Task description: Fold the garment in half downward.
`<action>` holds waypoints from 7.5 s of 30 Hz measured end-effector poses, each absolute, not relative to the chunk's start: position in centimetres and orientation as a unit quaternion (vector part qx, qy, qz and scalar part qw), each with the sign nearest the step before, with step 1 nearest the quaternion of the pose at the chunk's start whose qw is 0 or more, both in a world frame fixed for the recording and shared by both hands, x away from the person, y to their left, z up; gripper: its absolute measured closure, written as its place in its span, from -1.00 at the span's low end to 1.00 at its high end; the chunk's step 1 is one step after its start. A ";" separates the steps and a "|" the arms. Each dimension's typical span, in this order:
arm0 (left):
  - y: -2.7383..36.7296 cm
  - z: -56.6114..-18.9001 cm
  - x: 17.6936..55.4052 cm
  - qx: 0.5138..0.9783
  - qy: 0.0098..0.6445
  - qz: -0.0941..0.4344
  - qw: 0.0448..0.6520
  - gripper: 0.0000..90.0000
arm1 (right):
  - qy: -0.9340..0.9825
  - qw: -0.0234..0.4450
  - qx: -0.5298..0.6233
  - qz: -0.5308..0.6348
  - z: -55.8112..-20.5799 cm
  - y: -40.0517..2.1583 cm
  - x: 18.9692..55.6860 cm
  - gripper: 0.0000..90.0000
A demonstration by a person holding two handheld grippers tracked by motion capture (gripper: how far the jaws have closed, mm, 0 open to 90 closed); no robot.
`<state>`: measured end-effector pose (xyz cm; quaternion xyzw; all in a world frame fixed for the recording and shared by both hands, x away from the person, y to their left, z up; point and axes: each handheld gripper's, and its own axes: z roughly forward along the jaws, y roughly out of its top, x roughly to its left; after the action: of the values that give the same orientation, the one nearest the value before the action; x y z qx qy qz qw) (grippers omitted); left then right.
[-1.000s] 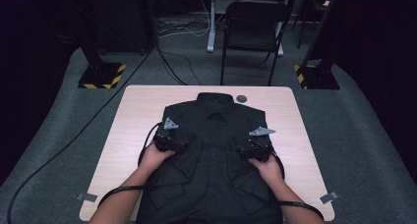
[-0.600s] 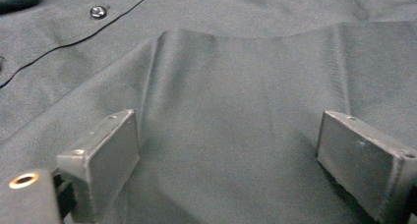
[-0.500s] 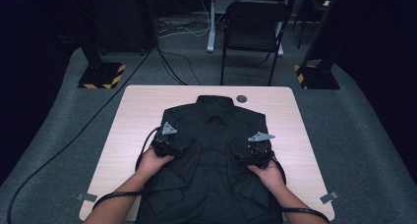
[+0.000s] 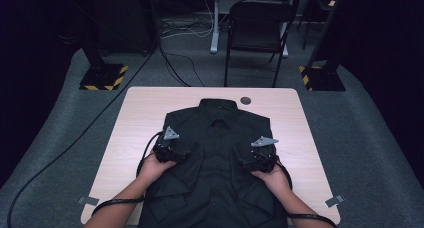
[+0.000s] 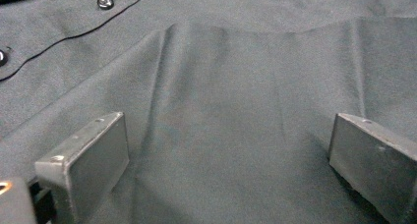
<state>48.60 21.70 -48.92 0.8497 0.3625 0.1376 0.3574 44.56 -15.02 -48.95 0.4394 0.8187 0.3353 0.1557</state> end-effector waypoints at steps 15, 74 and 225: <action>21.7 -49.0 48.9 0.857 0.348 0.130 0.358 -0.82 | 0.838 0.129 0.433 0.305 -47.7 -15.4 45.4 -0.54; 21.6 -49.0 49.0 0.857 0.349 0.129 0.356 -0.86 | 0.761 0.209 0.540 0.293 -46.0 -21.0 52.2 0.50; 28.7 -39.1 56.4 0.755 0.481 0.156 0.417 0.96 | 0.732 0.211 0.539 0.359 -38.3 -23.5 53.1 1.00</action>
<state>56.39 28.67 -39.12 0.7555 0.4806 0.1565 0.4169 53.13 -23.50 -38.30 0.5394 0.7315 0.3594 0.2114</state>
